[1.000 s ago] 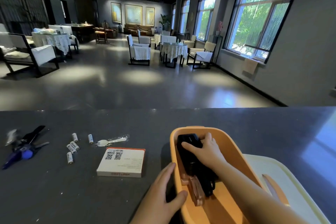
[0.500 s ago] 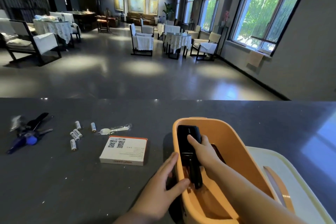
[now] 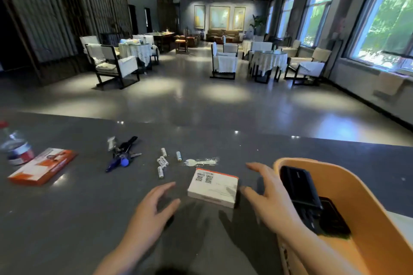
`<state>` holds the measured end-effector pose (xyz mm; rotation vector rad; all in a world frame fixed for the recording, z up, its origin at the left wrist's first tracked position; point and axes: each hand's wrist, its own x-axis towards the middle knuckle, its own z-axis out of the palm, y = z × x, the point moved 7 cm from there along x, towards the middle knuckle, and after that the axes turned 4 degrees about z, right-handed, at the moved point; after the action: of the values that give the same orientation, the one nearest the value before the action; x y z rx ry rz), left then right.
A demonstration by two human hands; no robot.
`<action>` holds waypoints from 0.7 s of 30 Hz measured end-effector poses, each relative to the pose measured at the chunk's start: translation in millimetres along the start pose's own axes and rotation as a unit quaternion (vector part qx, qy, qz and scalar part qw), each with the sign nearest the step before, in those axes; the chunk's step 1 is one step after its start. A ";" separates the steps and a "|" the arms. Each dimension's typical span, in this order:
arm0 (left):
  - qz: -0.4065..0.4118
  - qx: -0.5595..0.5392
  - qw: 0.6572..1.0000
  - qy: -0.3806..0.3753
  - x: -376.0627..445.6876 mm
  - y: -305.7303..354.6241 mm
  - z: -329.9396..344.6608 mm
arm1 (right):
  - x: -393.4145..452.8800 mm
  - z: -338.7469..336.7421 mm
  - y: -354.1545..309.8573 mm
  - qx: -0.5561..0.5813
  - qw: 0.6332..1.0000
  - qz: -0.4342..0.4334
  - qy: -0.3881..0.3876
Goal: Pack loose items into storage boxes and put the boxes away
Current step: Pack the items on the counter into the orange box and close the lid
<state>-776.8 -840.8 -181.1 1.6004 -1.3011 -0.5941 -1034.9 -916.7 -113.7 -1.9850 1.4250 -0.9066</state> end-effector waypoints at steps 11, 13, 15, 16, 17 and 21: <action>-0.075 0.025 0.994 0.073 -29.6 -68.3 -106.9 | -7.3 147.6 -46.2 0.015 0.989 -0.051 -0.138; -0.089 0.030 0.992 0.079 -30.4 -80.9 -129.1 | -2.8 165.2 -57.8 0.014 0.988 -0.055 -0.140; -0.091 0.029 0.991 0.094 -31.6 -93.4 -152.0 | 0.0 184.7 -67.0 0.019 0.987 -0.051 -0.149; -0.091 0.029 0.990 0.100 -32.2 -99.4 -163.4 | 0.8 195.8 -71.4 0.021 0.986 -0.049 -0.155; -0.097 0.030 0.990 0.100 -32.2 -106.3 -173.4 | 1.1 207.1 -75.5 0.022 0.985 -0.046 -0.164; -0.134 0.010 0.985 0.110 -28.7 -140.3 -203.2 | 5.9 248.1 -93.9 0.035 0.981 -0.039 -0.185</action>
<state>-552.4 -742.9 -224.1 1.8177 -0.9407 -0.5489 -786.1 -885.2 -200.3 -2.0377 1.0998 -0.5691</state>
